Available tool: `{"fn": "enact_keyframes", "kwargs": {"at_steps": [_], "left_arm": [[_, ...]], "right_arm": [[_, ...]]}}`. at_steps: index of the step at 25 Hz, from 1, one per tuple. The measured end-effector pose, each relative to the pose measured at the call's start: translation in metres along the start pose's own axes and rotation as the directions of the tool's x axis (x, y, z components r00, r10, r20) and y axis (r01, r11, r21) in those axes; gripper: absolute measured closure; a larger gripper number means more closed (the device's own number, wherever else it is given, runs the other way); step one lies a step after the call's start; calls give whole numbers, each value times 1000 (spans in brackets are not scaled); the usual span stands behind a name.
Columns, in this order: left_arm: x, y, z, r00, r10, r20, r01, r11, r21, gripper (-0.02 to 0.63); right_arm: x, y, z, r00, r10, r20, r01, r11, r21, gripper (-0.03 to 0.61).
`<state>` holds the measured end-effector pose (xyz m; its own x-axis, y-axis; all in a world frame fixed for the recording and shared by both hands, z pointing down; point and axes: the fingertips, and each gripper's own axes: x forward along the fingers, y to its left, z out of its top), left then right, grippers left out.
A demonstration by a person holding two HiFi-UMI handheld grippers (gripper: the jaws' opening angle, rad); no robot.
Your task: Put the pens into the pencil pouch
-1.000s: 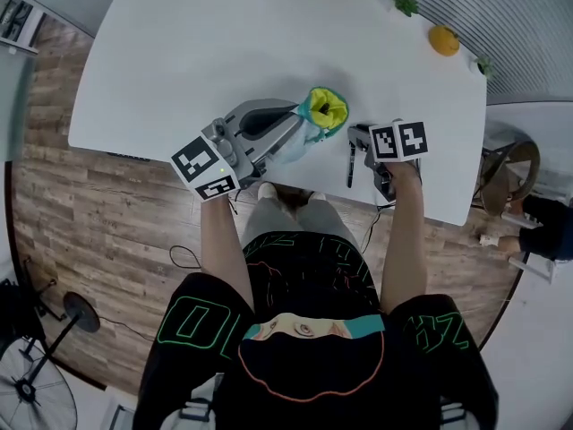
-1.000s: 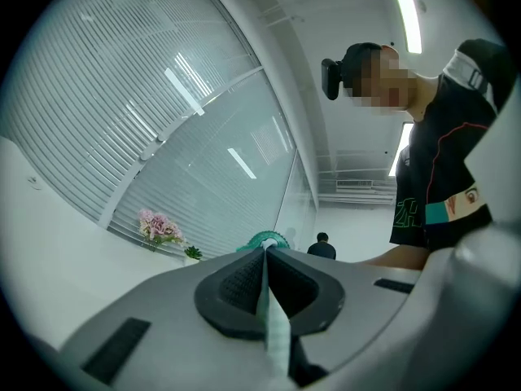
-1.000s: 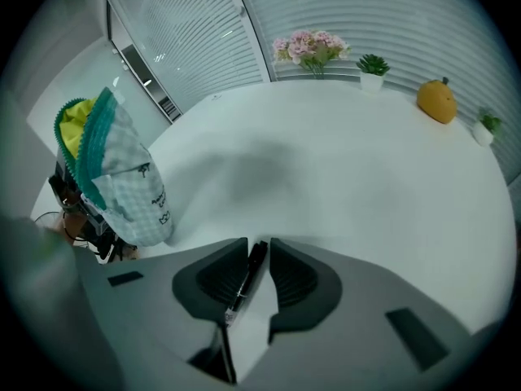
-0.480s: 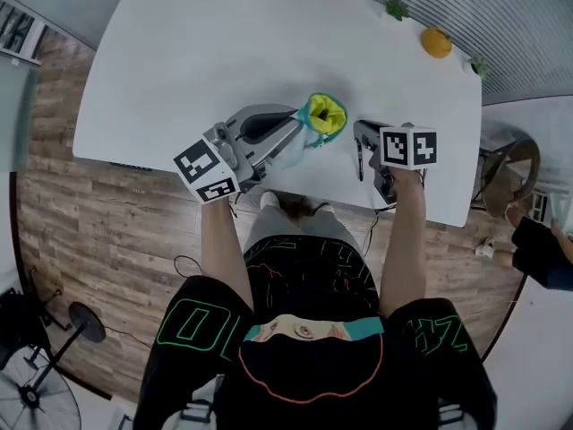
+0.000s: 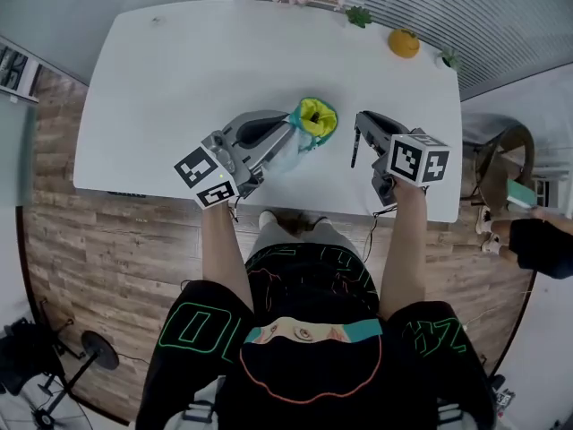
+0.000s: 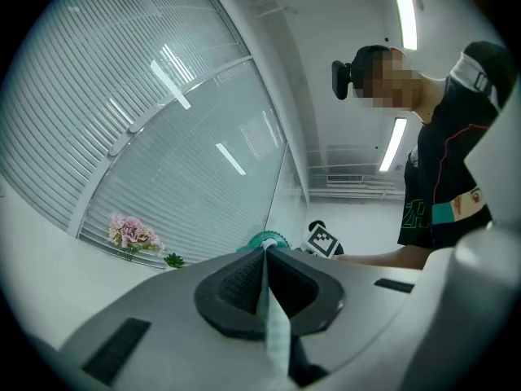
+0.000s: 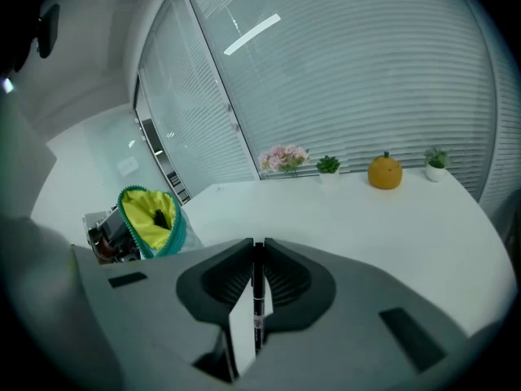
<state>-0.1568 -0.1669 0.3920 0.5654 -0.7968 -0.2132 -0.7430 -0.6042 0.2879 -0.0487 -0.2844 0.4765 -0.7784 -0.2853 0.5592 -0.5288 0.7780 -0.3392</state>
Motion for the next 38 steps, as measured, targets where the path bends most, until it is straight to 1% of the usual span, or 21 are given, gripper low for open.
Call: {"fn": "enact_keyframes", "kwargs": {"at_steps": [3,6,13,17,20,22,30,38], "left_arm": [[23,-2,-1,1000,-19,-4,19,1000,3,612],[40,-7,1,999,-40,-5,40,999,5,612],[77,-18,3,997,-77,-9,77,997,8,612],[102,-21,-2,995,-97,-22,97,995,6,612],[128,-21,-8,993,-108,-36,109,994,2,612],[139,-21,-10,992,-117,-41,117,993,2,612],[163,-29,-11,987,-148,-65,150,989,15,612],[176,-37,-13,982,-169,-84,171,985,23,612]], "right_arm": [[-17,-17,17,997,-9,76,9,1000,4,532],[-38,-27,33,988,-21,153,19,1000,13,532],[-87,-44,70,949,-48,311,46,999,16,532],[-112,-57,90,916,-58,398,53,998,25,532],[-129,-73,108,887,-54,459,46,999,28,532],[-139,-77,119,866,-45,498,38,999,24,532],[-172,-58,158,782,20,623,-3,1000,-28,532],[-198,-33,183,719,71,691,-39,997,-63,532]]}}
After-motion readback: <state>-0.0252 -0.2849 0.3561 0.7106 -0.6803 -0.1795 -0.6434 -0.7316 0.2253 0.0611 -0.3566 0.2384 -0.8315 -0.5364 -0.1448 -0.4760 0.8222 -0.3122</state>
